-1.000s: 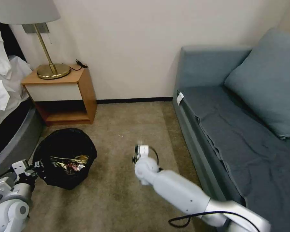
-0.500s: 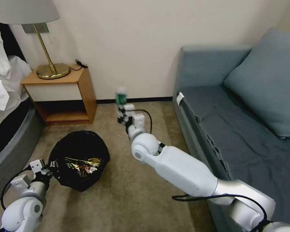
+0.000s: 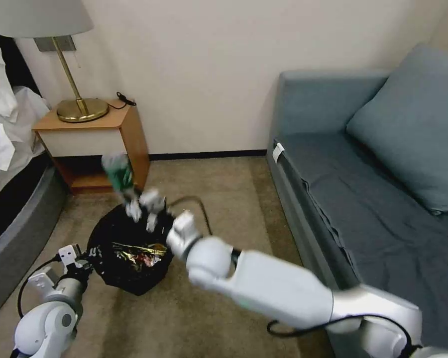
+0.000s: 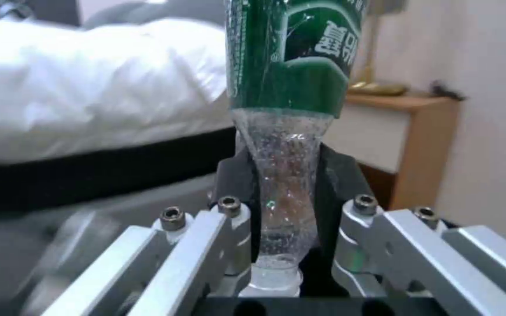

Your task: Pick up the trash bin, then pick up the garbage on the floor and place it into the trash bin.

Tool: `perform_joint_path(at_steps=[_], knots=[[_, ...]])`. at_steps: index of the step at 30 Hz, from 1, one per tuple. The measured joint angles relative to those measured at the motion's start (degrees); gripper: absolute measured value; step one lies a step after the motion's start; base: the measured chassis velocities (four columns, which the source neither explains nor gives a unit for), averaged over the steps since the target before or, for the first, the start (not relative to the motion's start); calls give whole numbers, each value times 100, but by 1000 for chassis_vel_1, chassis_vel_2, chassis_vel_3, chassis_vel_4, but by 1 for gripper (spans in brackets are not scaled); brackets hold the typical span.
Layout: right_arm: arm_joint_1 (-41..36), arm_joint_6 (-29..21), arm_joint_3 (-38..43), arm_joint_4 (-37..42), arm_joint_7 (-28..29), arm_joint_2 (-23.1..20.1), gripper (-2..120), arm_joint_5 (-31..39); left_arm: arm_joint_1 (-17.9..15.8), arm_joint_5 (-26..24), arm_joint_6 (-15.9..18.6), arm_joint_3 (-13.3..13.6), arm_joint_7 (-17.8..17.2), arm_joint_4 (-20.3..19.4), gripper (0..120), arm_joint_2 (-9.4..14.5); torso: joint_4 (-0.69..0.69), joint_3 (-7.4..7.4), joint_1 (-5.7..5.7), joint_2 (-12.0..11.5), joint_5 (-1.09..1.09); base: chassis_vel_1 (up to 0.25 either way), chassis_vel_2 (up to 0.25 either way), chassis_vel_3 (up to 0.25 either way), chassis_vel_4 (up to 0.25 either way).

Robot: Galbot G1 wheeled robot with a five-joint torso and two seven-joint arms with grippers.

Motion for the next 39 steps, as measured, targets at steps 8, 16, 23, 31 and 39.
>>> perform_joint_path(at_steps=[8, 16, 23, 31, 39], knots=[[-382, 200, -159, -540, -148, 67, 16, -501, 62, -256, 122, 29, -73, -194, 4, -50, 0, 0, 0, 0, 0, 0, 0, 0, 0], [-506, 350, -143, -966, -204, 107, 33, -698, 118, -309, 145, 11, -86, -273, 4, -37, 0, 0, 0, 0, 0, 0, 0, 0, 0], [-494, 358, -61, -1071, -214, 27, 61, -776, 143, -370, 146, -17, -87, -274, 4, -12, 0, 0, 0, 0, 0, 0, 0, 0, 0], [-448, 278, 20, -812, -54, -46, 90, -753, 140, -485, 165, -25, -151, -206, 4, 30, 0, 1, 0, 0, 0, 0, 0, 0, 0], [-371, 71, 617, 58, 409, -329, 100, -659, 34, -747, 260, 30, -382, 173, 4, 53, 1, 1, 0, 0, 0, 0, 0, 0, 0]])
